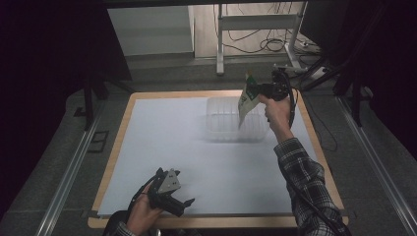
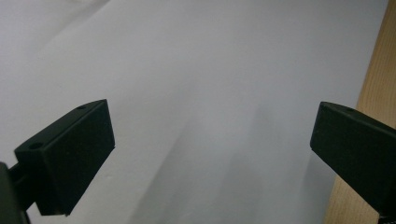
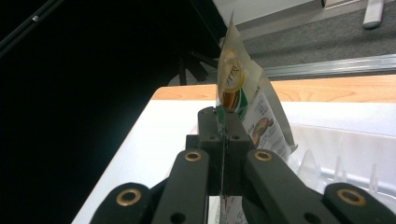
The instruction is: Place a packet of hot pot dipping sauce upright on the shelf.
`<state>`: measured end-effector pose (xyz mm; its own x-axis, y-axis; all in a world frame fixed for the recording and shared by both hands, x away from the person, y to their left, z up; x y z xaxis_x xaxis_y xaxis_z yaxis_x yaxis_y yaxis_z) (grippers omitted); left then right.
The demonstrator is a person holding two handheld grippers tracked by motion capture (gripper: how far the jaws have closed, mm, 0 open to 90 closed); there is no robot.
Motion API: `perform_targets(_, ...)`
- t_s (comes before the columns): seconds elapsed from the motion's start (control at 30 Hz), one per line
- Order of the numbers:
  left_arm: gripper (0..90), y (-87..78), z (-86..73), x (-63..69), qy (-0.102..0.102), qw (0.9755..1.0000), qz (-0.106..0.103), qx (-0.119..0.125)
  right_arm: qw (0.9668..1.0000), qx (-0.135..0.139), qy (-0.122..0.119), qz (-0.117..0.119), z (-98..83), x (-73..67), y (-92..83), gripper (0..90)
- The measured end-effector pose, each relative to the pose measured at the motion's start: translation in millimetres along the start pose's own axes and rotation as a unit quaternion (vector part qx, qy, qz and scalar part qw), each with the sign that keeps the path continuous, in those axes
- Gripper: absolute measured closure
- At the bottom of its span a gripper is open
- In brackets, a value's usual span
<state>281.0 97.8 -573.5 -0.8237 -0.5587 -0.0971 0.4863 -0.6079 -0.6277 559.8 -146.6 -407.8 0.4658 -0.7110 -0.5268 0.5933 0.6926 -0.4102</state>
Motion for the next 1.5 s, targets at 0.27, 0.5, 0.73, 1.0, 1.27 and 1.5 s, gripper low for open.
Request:
perform_targets(0.27,0.0,-1.0,0.9,-0.5,-0.002,1.0,-0.001,0.005,1.0,-0.004,0.004,-0.006,-5.1,5.9,8.4,89.1)
perform_targets(0.5,0.0,-1.2,0.9,-0.6,-0.003,1.0,-0.001,0.005,0.9999,-0.008,0.008,-0.009,-9.2,9.8,13.5,89.1)
perform_targets(0.73,0.0,-1.3,0.8,-0.6,-0.002,1.0,-0.001,0.005,0.9998,-0.012,0.006,-0.015,-14.4,12.9,19.0,89.0)
perform_targets(1.0,0.0,-1.2,0.7,-0.5,-0.002,1.0,-0.001,0.004,0.9996,-0.018,0.004,-0.022,-21.2,18.8,24.4,88.8)
perform_targets(1.27,0.0,-1.2,0.6,-0.4,-0.002,1.0,-0.002,0.003,0.9994,-0.021,0.001,-0.026,-25.9,21.6,28.4,87.9)
perform_targets(1.5,0.0,-0.9,0.5,0.1,-0.001,1.0,-0.002,0.002,0.9992,-0.02,-0.011,-0.031,-25.5,21.6,26.9,80.1)
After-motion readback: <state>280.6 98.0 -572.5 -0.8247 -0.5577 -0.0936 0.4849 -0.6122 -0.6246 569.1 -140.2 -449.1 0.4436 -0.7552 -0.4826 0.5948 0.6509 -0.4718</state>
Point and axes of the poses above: each handheld gripper's, and its own axes: y roughly forward along the jaws, z roughly out of its top, x roughly to its right, the point moved 8 cm from there along y, roughly forward along the jaws, and after that the axes turned 2 degrees about x, right-handed, at the moved point
